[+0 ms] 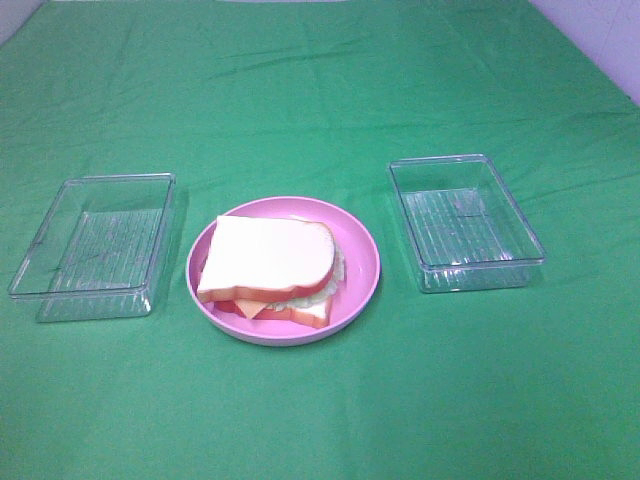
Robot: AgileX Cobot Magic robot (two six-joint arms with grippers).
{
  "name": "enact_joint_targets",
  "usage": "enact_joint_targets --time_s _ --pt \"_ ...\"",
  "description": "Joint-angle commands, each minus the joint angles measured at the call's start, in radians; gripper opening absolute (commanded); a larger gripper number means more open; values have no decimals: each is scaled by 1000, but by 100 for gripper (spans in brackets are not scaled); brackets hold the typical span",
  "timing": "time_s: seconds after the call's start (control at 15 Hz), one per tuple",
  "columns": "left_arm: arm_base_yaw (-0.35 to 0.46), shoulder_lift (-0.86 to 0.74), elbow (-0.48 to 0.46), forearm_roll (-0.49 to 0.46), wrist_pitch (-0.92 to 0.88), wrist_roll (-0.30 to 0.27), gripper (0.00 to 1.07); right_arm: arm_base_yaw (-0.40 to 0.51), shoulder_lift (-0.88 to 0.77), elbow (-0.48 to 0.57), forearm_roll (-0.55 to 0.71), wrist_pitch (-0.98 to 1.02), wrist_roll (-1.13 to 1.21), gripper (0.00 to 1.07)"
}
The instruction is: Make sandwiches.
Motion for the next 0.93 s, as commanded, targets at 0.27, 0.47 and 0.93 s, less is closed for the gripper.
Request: enact_joint_targets --time_s 0.27,0.47,0.93 --pt "4 -20 1 -2 -11 3 76 -4 -16 3 -1 0 -12 73" --pt "4 -20 1 -30 -11 3 76 -4 -16 3 -1 0 -12 73" --pt "4 -20 4 -119 -11 101 76 -4 -16 3 -1 0 -12 73"
